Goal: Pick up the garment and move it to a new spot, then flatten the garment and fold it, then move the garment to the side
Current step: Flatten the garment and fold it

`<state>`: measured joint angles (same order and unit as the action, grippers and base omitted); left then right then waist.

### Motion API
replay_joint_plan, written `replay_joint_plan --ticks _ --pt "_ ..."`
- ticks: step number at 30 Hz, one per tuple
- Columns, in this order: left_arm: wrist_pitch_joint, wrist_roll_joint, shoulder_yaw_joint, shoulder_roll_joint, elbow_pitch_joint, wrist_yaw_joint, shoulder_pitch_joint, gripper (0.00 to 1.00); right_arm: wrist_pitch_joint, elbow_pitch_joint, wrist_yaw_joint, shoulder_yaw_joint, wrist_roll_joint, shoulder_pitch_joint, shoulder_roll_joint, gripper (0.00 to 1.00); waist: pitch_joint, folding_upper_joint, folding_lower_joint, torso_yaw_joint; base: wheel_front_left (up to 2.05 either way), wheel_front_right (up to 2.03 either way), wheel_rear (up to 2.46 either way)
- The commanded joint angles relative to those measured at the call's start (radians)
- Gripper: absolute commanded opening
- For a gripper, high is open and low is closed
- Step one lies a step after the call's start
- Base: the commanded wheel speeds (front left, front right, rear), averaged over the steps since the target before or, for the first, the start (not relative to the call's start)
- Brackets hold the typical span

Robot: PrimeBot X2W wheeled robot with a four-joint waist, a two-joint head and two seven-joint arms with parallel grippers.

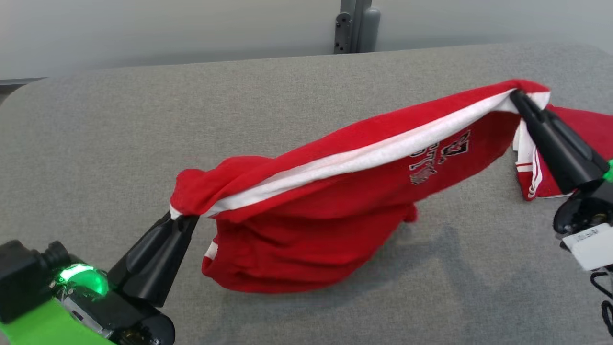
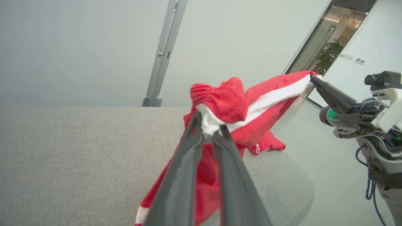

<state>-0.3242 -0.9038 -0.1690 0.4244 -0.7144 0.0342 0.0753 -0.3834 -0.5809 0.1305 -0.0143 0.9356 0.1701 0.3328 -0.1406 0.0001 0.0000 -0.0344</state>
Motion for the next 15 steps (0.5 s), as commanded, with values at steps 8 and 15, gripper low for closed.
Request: replay_joint_plan --ticks 8,15 --pt "-0.144 -0.114 -0.006 0.046 -0.044 -0.038 -0.163 0.00 -0.110 -0.063 0.000 -0.099 -0.001 0.111 -0.066 0.00 -0.141 -0.0001 0.0000 0.074 0.00 0.00 0.00" --pt "-0.300 -0.190 -0.009 0.039 0.192 -0.127 -0.551 0.00 -0.176 0.099 0.000 -0.080 -0.076 0.372 -0.118 0.00 -0.312 -0.0001 0.0000 0.067 0.00 0.00 0.00"
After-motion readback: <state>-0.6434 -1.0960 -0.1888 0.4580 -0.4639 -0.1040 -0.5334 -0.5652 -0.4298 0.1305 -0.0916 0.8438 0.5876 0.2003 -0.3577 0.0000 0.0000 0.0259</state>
